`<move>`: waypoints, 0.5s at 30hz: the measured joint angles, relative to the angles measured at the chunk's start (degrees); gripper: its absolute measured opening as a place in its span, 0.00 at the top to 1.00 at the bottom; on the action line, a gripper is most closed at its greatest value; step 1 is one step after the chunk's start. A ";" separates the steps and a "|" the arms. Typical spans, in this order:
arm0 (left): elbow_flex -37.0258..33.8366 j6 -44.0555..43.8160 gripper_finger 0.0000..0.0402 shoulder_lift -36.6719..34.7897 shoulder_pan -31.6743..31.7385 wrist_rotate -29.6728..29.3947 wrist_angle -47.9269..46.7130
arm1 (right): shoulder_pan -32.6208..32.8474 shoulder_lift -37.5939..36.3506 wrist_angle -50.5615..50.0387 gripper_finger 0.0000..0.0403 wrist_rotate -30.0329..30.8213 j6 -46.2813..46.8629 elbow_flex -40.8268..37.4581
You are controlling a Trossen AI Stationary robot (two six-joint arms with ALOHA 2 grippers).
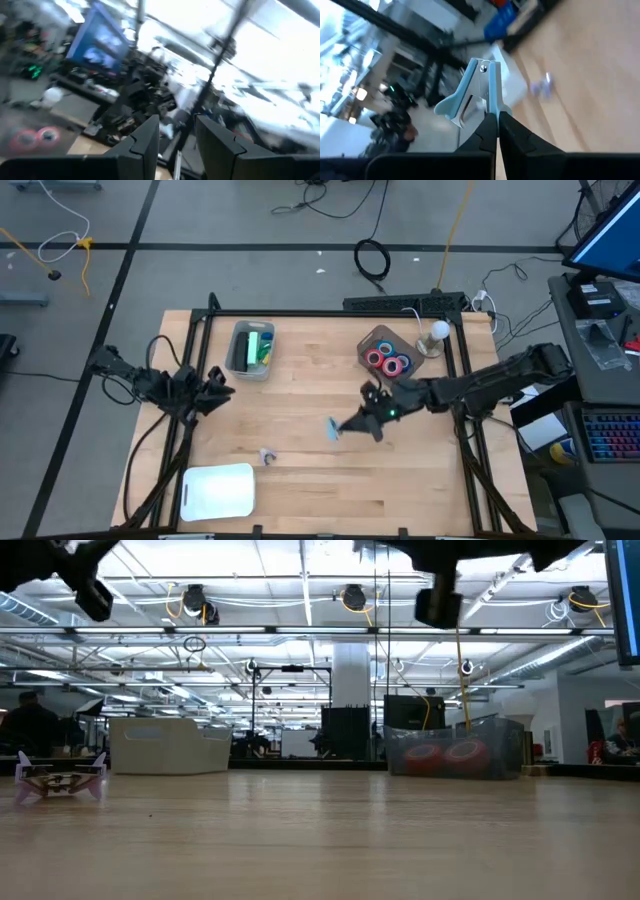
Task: Pick and place Stapler, Stapler remover, tape
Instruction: Put the light blue staple remover into the white bin
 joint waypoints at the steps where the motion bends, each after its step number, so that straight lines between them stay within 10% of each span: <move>1: 0.00 -2.04 0.68 0.08 -0.01 -2.10 0.00 | -1.04 0.02 1.89 1.00 0.00 -0.96 0.00; 15: 0.25 -27.06 0.68 13.88 0.03 -16.77 11.78 | -11.27 0.09 14.46 1.00 0.22 -10.03 0.00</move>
